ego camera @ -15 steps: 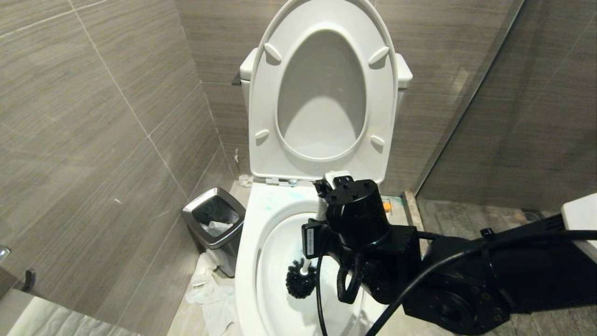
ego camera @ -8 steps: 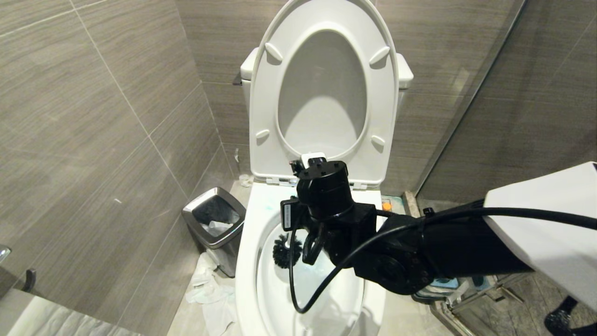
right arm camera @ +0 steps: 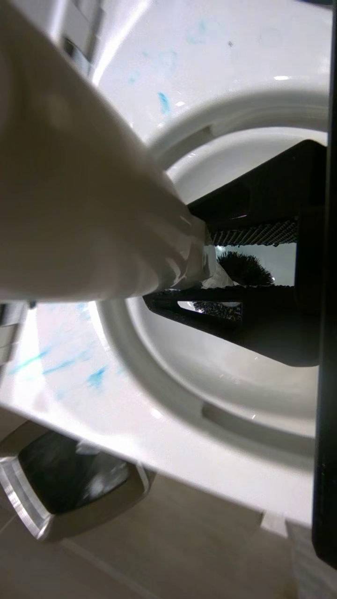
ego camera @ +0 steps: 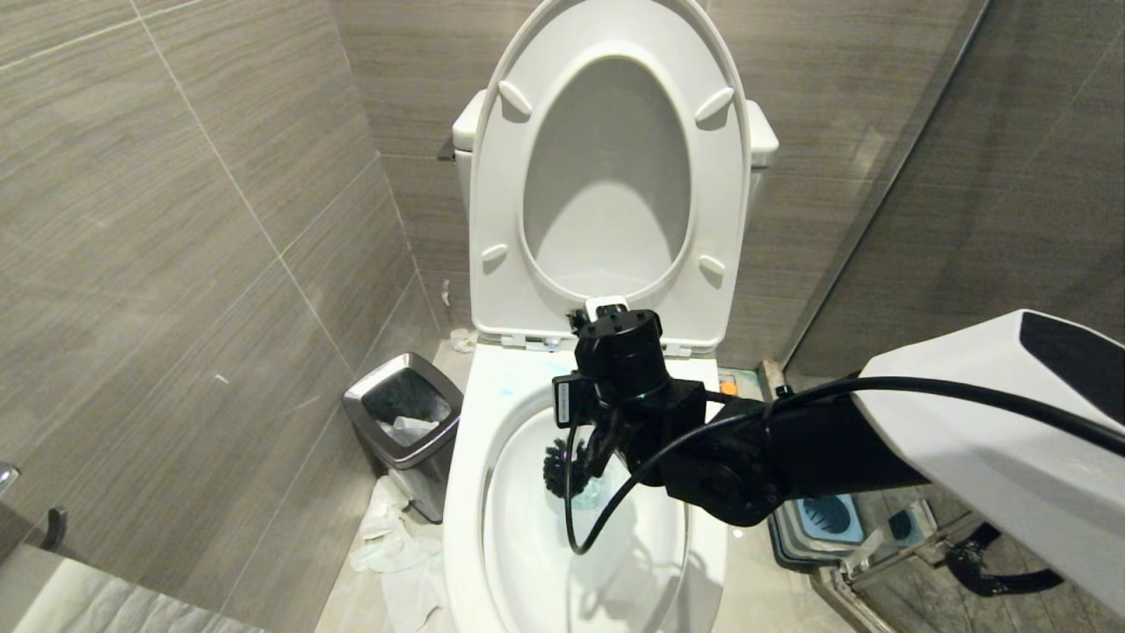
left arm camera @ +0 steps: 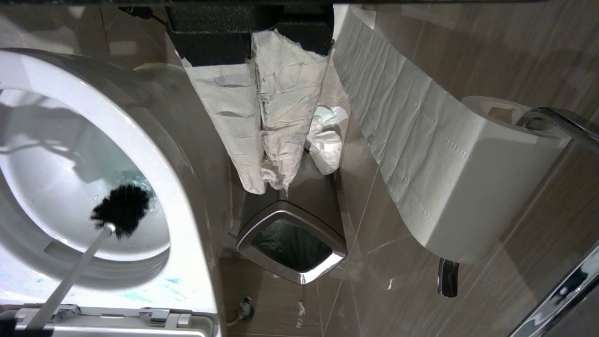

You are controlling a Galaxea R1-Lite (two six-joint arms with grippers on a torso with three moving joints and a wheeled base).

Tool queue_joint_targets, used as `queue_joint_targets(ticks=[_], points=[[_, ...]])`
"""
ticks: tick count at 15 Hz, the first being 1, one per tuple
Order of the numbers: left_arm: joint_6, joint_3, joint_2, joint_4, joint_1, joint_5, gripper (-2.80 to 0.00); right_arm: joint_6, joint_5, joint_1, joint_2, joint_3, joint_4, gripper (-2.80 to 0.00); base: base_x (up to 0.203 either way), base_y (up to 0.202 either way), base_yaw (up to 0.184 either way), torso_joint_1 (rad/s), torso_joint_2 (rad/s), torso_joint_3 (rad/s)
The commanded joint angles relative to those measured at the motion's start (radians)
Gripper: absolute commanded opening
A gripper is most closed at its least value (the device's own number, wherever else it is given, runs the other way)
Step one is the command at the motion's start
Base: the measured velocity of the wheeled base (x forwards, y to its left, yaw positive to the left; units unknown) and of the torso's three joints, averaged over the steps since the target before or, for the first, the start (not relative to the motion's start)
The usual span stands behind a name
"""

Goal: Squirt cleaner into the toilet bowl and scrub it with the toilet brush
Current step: Scrub the toilet bowl

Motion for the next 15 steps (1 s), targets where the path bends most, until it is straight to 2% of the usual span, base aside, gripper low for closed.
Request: queue_joint_targets(ticks=[1, 5, 12, 15], points=[[0.000, 0.006, 0.001, 0.000, 0.000, 0.000, -2.80, 0.003, -0.003, -0.004, 0.082, -0.002, -0.008, -2.80, 0.000, 0.000, 0.000, 0.000, 0.00, 0.000], [0.000, 0.006, 0.001, 0.000, 0.000, 0.000, -2.80, 0.000, -0.004, -0.015, 0.224, -0.024, -0.057, -2.80, 0.000, 0.000, 0.000, 0.000, 0.00, 0.000], [-0.001, 0.007, 0.001, 0.000, 0.000, 0.000, -2.80, -0.003, -0.013, 0.005, -0.047, 0.017, -0.044, -2.80, 0.000, 0.000, 0.000, 0.000, 0.00, 0.000], [0.000, 0.006, 0.001, 0.000, 0.000, 0.000, -2.80, 0.002, -0.014, 0.007, -0.002, 0.045, -0.048, -2.80, 0.000, 0.000, 0.000, 0.000, 0.00, 0.000]])
